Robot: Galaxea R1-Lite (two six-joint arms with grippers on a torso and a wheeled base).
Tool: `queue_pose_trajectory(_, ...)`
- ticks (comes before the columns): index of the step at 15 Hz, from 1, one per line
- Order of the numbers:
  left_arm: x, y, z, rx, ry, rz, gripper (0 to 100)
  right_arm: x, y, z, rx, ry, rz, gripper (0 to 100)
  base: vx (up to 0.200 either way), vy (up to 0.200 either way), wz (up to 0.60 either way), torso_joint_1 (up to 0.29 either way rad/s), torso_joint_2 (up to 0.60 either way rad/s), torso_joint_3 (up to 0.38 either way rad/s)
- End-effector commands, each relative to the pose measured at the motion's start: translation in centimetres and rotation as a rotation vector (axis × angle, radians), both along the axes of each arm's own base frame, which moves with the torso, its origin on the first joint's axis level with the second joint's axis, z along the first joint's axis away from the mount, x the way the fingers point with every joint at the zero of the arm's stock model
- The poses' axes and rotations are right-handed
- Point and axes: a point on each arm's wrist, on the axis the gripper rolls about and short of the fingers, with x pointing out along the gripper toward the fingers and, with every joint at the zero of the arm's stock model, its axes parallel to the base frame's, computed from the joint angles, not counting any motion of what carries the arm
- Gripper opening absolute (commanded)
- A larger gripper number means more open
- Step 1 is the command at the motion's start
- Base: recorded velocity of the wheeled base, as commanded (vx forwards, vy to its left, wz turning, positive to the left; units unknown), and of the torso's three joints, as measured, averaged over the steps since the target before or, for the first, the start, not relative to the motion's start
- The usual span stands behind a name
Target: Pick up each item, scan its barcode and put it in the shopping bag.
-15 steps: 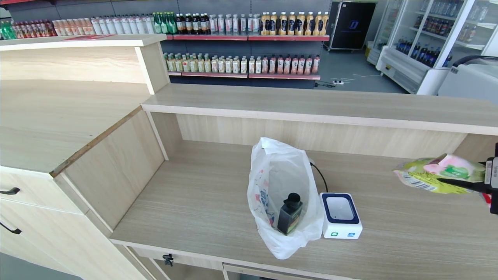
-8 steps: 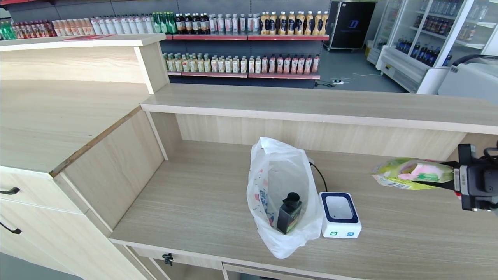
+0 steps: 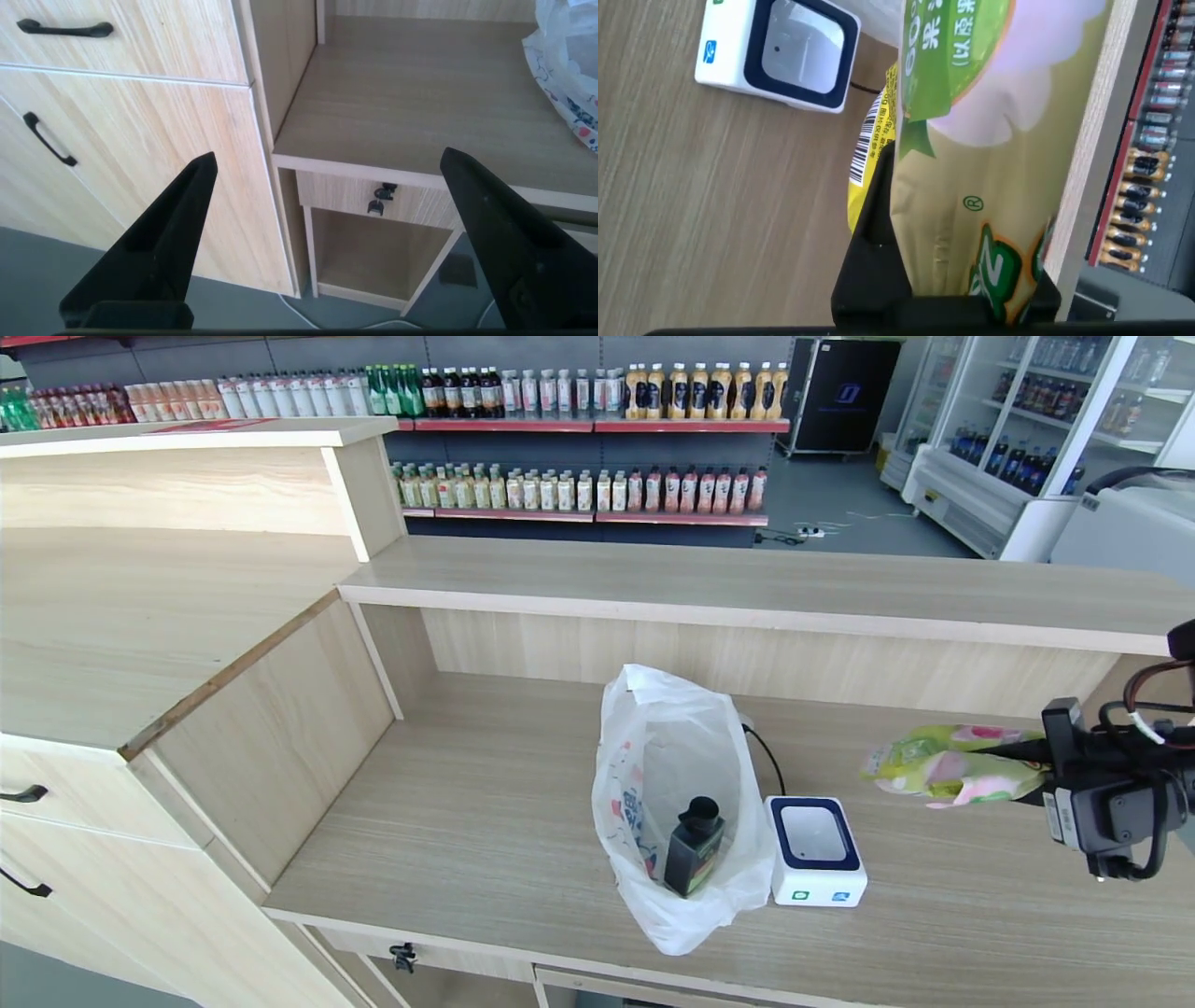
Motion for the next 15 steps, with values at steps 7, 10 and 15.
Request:
queue_pose_trajectory(7, 0.0, 0.0, 0.0, 0.0, 0.0, 0.001, 100, 3.5, 0.4, -3.5, -0.029, 0.012, 0.094, 0, 0.0, 0.0, 0.0, 0.0, 0.0, 0.0)
queue_pose_trajectory(10, 0.0, 0.0, 0.0, 0.0, 0.0, 0.001, 100, 4.3, 1.1, -4.0, -0.02, 0.002, 0.152, 0, 0.0, 0.0, 0.0, 0.0, 0.0, 0.0)
queue_pose_trajectory(15, 0.0, 0.0, 0.0, 0.0, 0.0, 0.001, 100, 5.2, 2.3, -4.3, -0.01, 0.004, 0.202, 0, 0.0, 0.0, 0.0, 0.0, 0.0, 0.0)
